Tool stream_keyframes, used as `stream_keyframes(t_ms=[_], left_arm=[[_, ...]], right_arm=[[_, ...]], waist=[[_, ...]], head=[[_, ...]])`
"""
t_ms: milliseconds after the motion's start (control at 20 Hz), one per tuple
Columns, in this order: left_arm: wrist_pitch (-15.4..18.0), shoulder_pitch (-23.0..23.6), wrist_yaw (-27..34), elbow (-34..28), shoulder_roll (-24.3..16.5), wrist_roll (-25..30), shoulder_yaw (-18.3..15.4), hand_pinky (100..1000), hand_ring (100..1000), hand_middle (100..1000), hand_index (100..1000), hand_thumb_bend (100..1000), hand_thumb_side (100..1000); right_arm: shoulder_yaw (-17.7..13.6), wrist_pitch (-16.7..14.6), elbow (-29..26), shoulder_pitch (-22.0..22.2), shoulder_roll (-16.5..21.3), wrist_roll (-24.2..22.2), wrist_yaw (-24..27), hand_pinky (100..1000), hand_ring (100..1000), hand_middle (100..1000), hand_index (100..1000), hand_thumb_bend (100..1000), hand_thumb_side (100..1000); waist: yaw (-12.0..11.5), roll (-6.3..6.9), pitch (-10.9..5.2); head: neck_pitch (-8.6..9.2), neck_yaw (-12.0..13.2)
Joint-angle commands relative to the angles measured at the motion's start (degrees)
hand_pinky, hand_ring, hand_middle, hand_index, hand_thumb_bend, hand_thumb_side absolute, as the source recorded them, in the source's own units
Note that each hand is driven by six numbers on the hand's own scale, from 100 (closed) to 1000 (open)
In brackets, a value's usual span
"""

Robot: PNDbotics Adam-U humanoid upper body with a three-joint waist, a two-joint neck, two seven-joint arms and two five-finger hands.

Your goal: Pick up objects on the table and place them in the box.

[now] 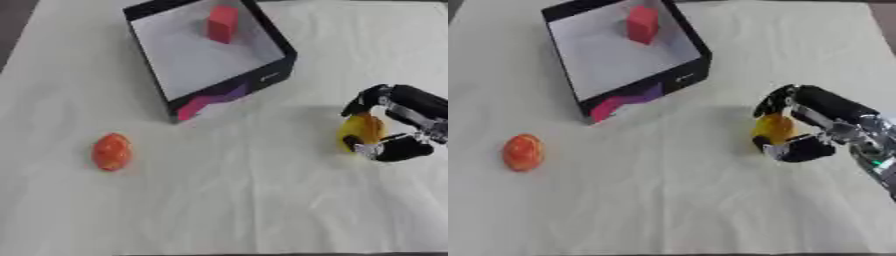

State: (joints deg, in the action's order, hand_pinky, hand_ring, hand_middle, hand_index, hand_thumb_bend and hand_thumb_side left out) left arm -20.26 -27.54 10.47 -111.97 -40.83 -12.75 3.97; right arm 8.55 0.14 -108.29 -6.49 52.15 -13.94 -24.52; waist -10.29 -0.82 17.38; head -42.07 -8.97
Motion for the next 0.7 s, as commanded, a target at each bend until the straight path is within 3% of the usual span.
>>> stream_keyframes(t_ms=[50, 350, 700], left_arm=[[0.12, -0.31, -0.38, -0.44, -1.45, 0.06, -0.82, 813, 760, 760, 777, 151, 593], [0.17, -0.27, -0.38, -0.48, -1.61, 0.04, -0.84, 813, 759, 760, 777, 148, 590], [0.89, -1.10, -0.29, -1.41, -1.56, -0.87, -1.46, 811, 758, 760, 777, 145, 566]], right_arm=[[-0.46, 0.45, -1.50, -0.28, 1.28, 1.55, 1.91, 723, 574, 527, 656, 153, 264], [-2.06, 0.99, -5.65, -1.29, 3.31, 3.43, 7.24, 728, 573, 522, 638, 108, 218], [-3.12, -1.76, -6.30, -6.51, 8.09, 5.86, 14.89, 736, 574, 524, 640, 100, 186]], waist=[[-0.07, 0.38, 0.03], [-0.02, 0.30, -0.36], [-1.00, -0.04, -1.26]], head=[[0.66, -0.07], [0.41, 0.00], [0.03, -0.63]])
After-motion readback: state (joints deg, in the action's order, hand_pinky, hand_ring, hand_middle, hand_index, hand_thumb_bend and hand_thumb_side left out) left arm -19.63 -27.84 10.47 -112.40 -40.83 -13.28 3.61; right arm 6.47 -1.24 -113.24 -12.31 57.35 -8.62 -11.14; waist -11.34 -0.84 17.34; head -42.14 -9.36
